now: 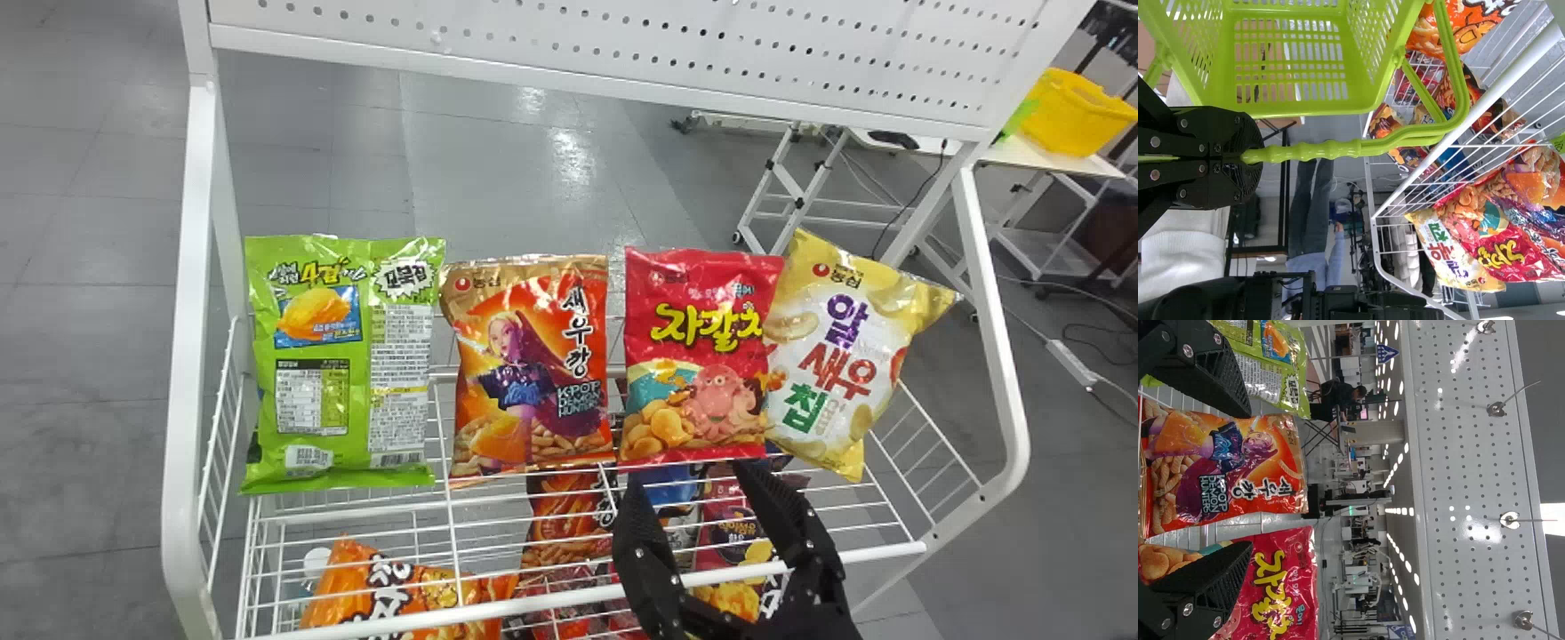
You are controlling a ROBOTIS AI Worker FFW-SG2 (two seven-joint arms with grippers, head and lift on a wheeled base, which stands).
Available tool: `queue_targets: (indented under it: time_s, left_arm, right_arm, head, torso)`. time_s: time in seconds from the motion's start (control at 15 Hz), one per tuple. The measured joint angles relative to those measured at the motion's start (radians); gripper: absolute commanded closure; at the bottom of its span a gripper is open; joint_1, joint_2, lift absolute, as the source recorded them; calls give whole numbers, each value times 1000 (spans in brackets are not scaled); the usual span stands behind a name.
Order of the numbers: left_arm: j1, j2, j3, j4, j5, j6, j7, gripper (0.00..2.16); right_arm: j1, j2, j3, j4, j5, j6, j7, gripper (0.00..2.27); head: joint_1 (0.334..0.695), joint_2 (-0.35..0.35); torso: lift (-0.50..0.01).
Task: Hold basket handle with left hand then pick Gkobukchip with right hand and place into basket
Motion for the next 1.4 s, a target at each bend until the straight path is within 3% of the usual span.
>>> queue_targets:
  time_s: [0.67,0.87,1.0,1.07,1.4]
  left_arm:
    - [0,0,5,2,0,0,-1,1733]
    - [1,0,1,1,0,0,0,1733]
    - [0,0,-4,0,-2,0,2,1733]
    - [-2,0,-5,0,-3,0,4,1733]
    - [-42,22,-31,20,-6,0,18,1733]
  right_arm:
    - [-5,1,-4,4,5,-12,2,137]
    - [-48,8,53,5,56,22,2,137]
    - [-106,30,125,6,101,94,1,137]
    - [-137,43,156,9,119,130,1,137]
    - [-300,162,261,63,225,315,0,137]
  head:
    - [695,-350]
    - [695,-350]
    - [695,-309]
    - [695,-234]
    - [695,-96]
  torso:
    - [-32]
    - [-32]
    - [-32]
    - [-32]
    - [-32]
